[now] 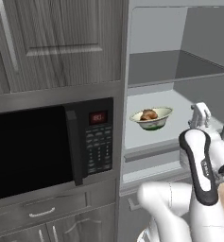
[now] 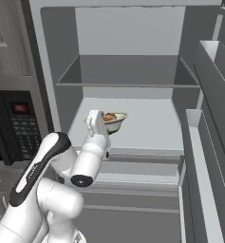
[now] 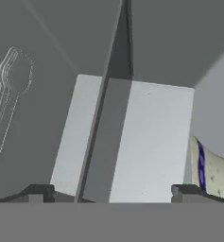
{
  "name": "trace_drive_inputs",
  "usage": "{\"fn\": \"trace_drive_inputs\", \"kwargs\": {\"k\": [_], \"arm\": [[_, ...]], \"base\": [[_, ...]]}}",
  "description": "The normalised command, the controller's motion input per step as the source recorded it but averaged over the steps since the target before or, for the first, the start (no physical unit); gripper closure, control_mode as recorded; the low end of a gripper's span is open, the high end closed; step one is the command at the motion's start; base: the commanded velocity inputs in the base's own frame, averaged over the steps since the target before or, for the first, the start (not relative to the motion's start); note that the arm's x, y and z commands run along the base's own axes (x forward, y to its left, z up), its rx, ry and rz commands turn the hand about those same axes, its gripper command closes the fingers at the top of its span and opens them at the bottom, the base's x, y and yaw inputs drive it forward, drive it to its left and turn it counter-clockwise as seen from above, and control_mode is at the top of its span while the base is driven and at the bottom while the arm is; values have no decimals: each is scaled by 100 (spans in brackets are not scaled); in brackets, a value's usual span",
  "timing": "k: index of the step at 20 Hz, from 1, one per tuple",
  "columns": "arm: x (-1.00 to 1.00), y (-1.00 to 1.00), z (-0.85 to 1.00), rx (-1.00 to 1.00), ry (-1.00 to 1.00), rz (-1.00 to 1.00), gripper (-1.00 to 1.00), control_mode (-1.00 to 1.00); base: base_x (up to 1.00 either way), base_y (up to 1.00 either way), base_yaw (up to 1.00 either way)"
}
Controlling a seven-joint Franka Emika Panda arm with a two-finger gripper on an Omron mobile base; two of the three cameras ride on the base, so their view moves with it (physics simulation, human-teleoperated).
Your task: Place the bowl with the onion and lemon wedge on the top shelf of the fridge. Place the bowl with the chicken drumsticks on the second highest shelf of the fridge.
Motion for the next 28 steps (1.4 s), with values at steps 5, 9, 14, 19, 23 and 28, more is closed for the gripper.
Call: {"fn": "trace_drive_inputs", "kwargs": {"k": [5, 9, 14, 19, 23, 28], "arm": [[-100, -24, 100, -22, 1, 27, -100, -100], [-100, -15, 100, -39, 14, 21, -100, -100], [-100, 14, 18, -85, 55, 16, -100, -100], [-81, 77, -40, -99, 42, 19, -100, -100], [-21, 84, -39, -49, -5, 9, -100, -100], [-11, 7, 0, 0, 0, 1, -100, -100]], "base": [[0, 0, 0], [0, 0, 0], [0, 0, 0], [0, 0, 0], [0, 0, 0], [0, 0, 0]]}}
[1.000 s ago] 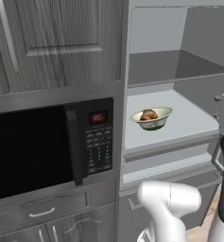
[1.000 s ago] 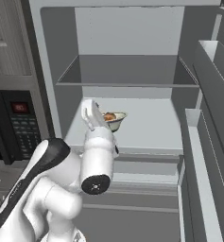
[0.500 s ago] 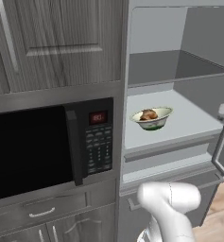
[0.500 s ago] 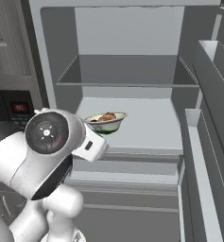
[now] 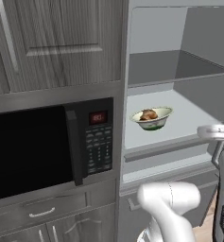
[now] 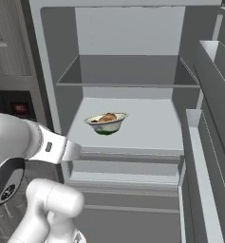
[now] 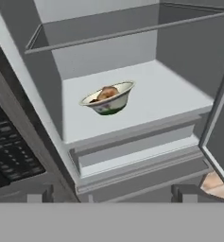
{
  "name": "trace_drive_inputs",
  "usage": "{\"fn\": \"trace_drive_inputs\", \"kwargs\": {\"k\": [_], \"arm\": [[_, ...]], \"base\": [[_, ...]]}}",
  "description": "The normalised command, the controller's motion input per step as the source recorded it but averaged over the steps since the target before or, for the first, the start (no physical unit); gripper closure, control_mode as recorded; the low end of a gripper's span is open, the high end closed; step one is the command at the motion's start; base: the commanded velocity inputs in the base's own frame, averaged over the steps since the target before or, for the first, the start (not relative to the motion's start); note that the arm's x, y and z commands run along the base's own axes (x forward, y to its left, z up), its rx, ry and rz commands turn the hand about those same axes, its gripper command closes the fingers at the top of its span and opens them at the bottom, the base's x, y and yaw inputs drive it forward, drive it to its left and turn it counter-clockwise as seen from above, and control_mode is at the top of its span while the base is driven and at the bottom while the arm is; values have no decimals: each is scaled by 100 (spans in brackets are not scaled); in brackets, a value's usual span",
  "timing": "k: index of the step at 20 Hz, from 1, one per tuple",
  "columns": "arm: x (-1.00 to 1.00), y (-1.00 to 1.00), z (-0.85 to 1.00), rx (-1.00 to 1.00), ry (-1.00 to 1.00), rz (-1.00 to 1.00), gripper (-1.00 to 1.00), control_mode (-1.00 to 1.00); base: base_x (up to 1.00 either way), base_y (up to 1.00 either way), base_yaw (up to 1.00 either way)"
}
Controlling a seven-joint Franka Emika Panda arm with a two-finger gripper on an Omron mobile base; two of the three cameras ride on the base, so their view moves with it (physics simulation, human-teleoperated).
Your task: Place the bowl with the onion and lemon wedge on the top shelf of the fridge. Place the bowl with the chicken drumsticks on the second highest shelf of the fridge.
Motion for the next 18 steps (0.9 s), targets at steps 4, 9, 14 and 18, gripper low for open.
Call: {"fn": "trace_drive_inputs", "kwargs": {"k": [4, 9, 14, 18], "arm": [[-47, 0, -3, 0, 0, 10, -100, 100], [0, 0, 0, 0, 0, 0, -100, 100], [0, 0, 0, 0, 0, 0, -100, 100], [0, 0, 0, 0, 0, 0, -100, 100]], "base": [[-50, 0, 15], [-100, 47, 40], [-66, 100, 36], [1, 100, 16]]}}
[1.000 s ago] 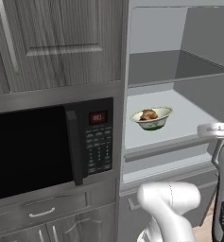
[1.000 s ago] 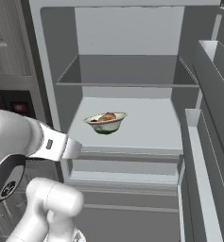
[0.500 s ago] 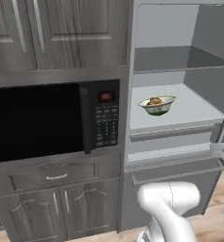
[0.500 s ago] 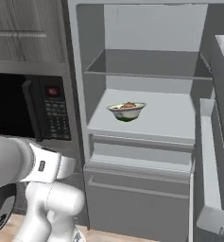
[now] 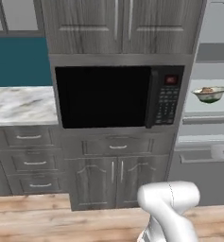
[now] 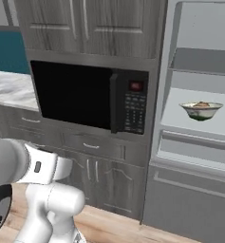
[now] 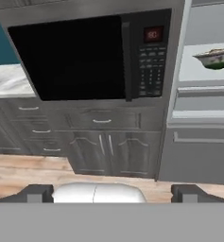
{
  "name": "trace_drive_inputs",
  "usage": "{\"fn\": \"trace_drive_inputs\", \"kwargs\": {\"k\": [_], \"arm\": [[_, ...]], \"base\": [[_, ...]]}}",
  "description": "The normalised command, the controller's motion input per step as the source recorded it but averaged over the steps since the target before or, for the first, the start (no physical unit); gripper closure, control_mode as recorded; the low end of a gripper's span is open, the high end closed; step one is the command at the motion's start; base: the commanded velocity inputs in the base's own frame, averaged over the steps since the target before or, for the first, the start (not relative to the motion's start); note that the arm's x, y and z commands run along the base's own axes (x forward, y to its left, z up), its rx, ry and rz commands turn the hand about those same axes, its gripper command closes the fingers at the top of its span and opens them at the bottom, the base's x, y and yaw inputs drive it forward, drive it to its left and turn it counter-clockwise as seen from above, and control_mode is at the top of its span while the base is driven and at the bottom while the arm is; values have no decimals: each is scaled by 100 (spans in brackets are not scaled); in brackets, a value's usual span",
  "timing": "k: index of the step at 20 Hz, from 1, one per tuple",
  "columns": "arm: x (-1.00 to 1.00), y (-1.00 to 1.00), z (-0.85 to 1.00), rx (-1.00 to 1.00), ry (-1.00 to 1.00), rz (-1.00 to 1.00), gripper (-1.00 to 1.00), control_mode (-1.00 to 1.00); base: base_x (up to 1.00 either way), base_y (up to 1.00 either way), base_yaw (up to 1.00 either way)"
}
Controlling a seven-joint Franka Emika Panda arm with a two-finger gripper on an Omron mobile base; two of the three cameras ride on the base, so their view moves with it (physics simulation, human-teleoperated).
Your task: Place the bowl with the onion and lemon wedge on the top shelf of the fridge. Place the bowl with the chicken drumsticks on the second highest shelf of the fridge.
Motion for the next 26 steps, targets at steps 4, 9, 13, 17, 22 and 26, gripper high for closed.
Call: {"fn": "trace_drive_inputs", "kwargs": {"k": [4, 9, 13, 17, 22, 26], "arm": [[0, 0, 0, 0, 0, 0, -100, 100], [0, 0, 0, 0, 0, 0, -100, 100], [0, 0, 0, 0, 0, 0, -100, 100], [0, 0, 0, 0, 0, 0, -100, 100], [0, 0, 0, 0, 0, 0, -100, 100], [0, 0, 0, 0, 0, 0, -100, 100]], "base": [[77, 100, 2], [99, 100, 0], [100, 100, 0], [70, 100, 12], [-9, 100, 61], [-8, 100, 56]]}}
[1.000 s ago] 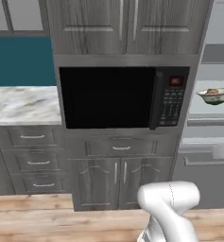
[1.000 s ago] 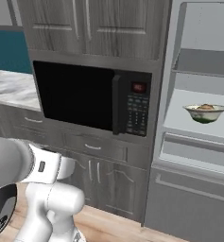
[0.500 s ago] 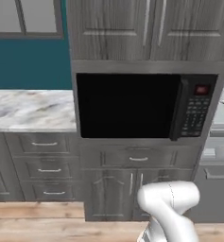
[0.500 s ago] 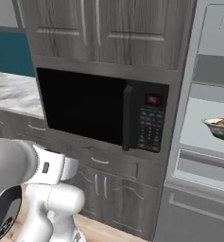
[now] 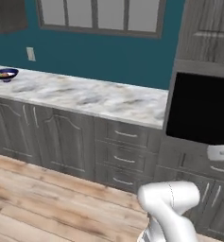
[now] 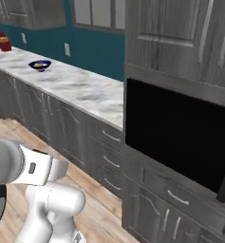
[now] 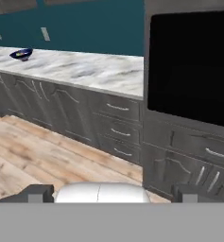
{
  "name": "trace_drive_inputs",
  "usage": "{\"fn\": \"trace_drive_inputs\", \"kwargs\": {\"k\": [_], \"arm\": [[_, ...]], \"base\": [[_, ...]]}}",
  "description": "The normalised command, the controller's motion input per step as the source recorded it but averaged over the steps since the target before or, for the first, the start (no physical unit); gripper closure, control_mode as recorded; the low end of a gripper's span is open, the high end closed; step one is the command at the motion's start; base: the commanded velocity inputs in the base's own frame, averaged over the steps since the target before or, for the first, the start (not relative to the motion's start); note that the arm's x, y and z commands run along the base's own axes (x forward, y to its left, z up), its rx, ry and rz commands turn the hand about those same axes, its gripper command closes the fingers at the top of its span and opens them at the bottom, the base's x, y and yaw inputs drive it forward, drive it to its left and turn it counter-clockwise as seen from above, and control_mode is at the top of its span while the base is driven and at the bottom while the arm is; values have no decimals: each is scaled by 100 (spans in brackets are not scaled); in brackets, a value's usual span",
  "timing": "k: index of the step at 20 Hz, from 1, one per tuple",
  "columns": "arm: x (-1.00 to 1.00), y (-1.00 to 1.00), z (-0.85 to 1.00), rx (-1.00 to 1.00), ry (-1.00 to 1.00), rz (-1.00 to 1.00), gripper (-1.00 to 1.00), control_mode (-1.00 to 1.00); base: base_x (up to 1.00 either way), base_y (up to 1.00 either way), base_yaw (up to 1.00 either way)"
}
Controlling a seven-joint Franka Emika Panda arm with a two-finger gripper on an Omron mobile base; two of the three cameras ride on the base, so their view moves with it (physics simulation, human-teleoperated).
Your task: Place the bowl with the onion and lemon wedge on the top shelf of the fridge. Place the bowl with the chicken drumsticks on the second highest shelf of the fridge.
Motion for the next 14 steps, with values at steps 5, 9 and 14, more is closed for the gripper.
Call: {"fn": "trace_drive_inputs", "kwargs": {"k": [5, 9, 14], "arm": [[0, 0, 0, 0, 0, 0, -100, 100], [0, 0, 0, 0, 0, 0, -100, 100], [0, 0, 0, 0, 0, 0, -100, 100]], "base": [[85, 100, 19], [100, 100, 0], [100, 100, -7]]}}
